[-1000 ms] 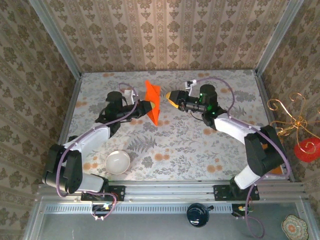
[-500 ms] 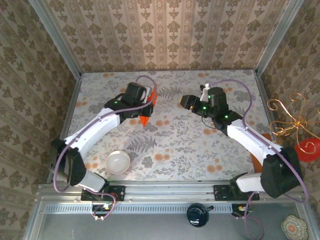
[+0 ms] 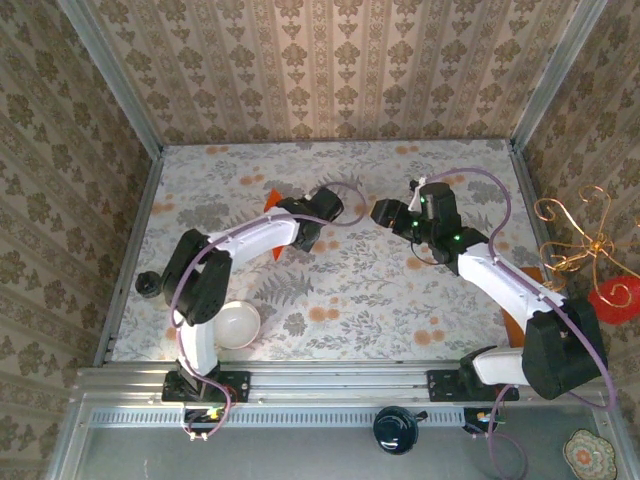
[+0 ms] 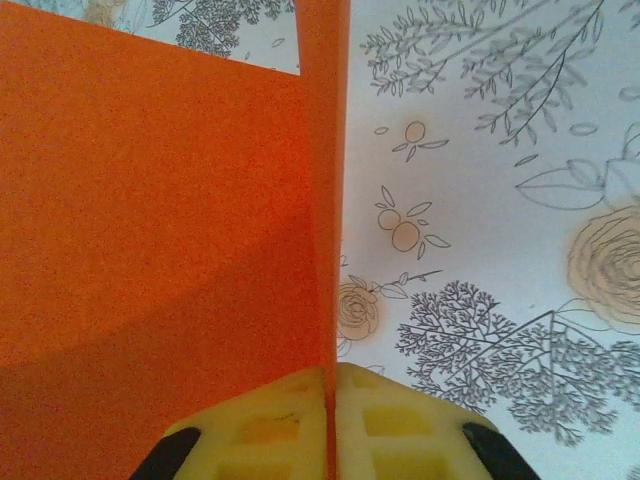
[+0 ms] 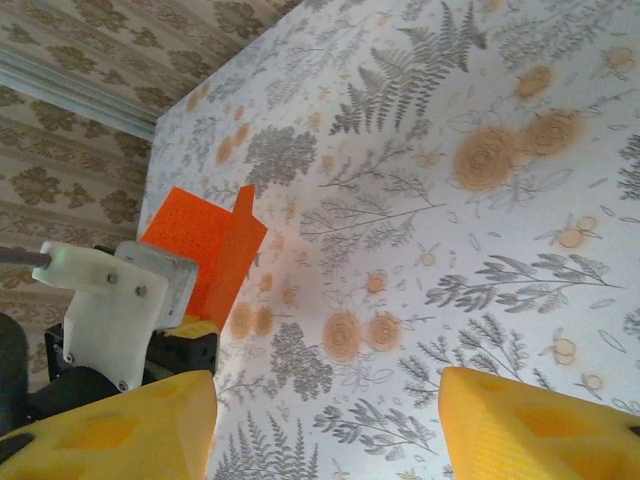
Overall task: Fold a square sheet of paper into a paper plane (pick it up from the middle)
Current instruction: Turn over the paper at the center of the table.
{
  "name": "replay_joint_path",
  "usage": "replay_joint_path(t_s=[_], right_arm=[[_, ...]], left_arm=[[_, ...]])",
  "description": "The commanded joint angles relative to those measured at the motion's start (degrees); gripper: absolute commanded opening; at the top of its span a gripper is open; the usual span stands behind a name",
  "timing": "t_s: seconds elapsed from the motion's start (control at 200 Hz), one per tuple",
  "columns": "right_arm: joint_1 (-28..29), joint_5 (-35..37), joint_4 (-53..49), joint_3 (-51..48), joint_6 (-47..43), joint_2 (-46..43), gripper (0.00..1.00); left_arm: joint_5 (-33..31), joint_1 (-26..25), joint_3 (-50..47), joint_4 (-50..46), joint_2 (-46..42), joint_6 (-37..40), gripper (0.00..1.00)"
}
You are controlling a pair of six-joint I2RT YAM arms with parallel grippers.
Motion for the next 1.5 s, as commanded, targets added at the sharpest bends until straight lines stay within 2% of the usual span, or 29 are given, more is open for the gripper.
replay_joint_path(t_s=[0.0, 0.38, 0.59, 0.845, 1.09, 1.24, 1.361, 1.496], right_arm=[[-0.9, 2.4, -2.4, -1.2, 0.3, -2.0, 0.62], [-3.6, 3.1, -5.4, -3.3, 0.3, -3.8, 0.62], [-4.4, 3.5, -5.6, -3.9, 1.5, -3.5, 0.62], [-5.4, 4.8, -6.4, -4.1, 2.8, -3.2, 0.62], [-5.8, 4.7, -6.3, -3.8, 3.1, -2.7, 0.63], [-5.8, 4.8, -6.3, -3.4, 3.0, -1.8, 0.63], [-5.8, 3.6, -5.9, -3.1, 3.1, -0.7, 0.64], [-5.7, 1.7, -4.8, -3.0, 3.7, 0.6, 0.64]], left_arm=[[-7.5, -2.3, 2.1, -0.1, 2.6, 4.8, 0.11], [-12.8, -4.8, 3.8, -0.4, 12.3, 0.8, 0.13], [-8.7, -5.5, 4.3, -0.4, 14.1, -2.7, 0.16], [2.5, -5.6, 2.8, 0.8, 10.6, -6.9, 0.24], [22.8, -6.1, -1.6, 4.5, 0.9, -13.0, 0.34], [32.0, -6.0, -5.0, 8.7, -5.1, -16.6, 0.40], [39.3, -2.7, -8.9, 12.9, -10.2, -19.6, 0.43], [47.0, 4.6, -15.6, 19.5, -15.9, -22.4, 0.49]])
